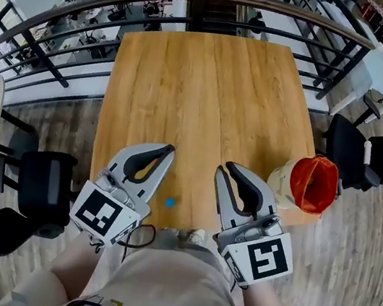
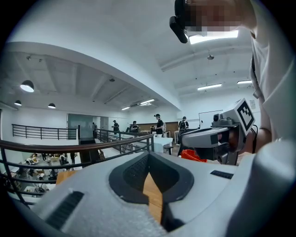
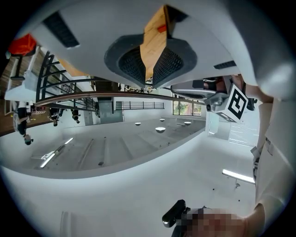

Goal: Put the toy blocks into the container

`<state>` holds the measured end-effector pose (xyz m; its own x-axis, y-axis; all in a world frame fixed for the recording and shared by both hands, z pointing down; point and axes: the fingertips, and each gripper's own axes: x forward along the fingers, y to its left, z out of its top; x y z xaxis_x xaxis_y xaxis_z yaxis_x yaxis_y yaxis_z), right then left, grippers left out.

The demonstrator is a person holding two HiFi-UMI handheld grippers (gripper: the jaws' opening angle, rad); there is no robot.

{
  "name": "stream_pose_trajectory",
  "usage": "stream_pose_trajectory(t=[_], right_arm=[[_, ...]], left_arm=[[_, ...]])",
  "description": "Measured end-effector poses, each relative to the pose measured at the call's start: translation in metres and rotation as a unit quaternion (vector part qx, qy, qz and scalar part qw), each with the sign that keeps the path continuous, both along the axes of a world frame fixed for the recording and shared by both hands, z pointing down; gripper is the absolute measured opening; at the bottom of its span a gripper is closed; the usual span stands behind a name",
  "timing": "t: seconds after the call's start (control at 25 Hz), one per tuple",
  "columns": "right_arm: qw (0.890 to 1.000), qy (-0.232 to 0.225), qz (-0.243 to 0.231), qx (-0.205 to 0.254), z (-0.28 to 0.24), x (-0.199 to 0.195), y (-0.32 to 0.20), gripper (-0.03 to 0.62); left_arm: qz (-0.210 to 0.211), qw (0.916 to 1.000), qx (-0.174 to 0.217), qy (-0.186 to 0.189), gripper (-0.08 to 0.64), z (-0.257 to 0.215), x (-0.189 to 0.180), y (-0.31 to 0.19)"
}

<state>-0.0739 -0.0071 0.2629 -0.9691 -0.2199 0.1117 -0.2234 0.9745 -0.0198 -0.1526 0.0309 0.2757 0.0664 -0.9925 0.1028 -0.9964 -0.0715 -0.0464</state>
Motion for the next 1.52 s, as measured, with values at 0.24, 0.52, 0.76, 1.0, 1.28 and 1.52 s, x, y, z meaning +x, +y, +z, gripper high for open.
stream_pose_trajectory(t=[0.24,0.52,0.76,1.0,1.28,1.52], right_arm=[[0.999,0.030,-0.027,-0.020,0.033,-0.025,0.005,0.048],[0.994,0.086,-0.064,-0.036,0.085,-0.052,0.020,0.115],[0.987,0.130,-0.080,-0.052,0.136,-0.070,0.034,0.141],[0.977,0.171,-0.095,-0.083,0.189,-0.082,0.048,0.152],[0.962,0.230,-0.103,-0.103,0.258,-0.098,0.064,0.169],[0.945,0.283,-0.112,-0.117,0.319,-0.089,0.087,0.179]], left_arm=[[-0.028,0.9992,-0.026,0.013,0.012,0.029,-0.017,0.006],[-0.054,0.9958,-0.068,0.028,0.012,0.085,-0.037,0.015],[-0.066,0.9924,-0.095,0.043,0.012,0.126,-0.052,0.022],[-0.073,0.9876,-0.124,0.061,0.012,0.166,-0.059,0.028],[-0.080,0.9795,-0.164,0.085,0.012,0.220,-0.075,0.040],[-0.074,0.9722,-0.198,0.102,0.012,0.258,-0.070,0.052]])
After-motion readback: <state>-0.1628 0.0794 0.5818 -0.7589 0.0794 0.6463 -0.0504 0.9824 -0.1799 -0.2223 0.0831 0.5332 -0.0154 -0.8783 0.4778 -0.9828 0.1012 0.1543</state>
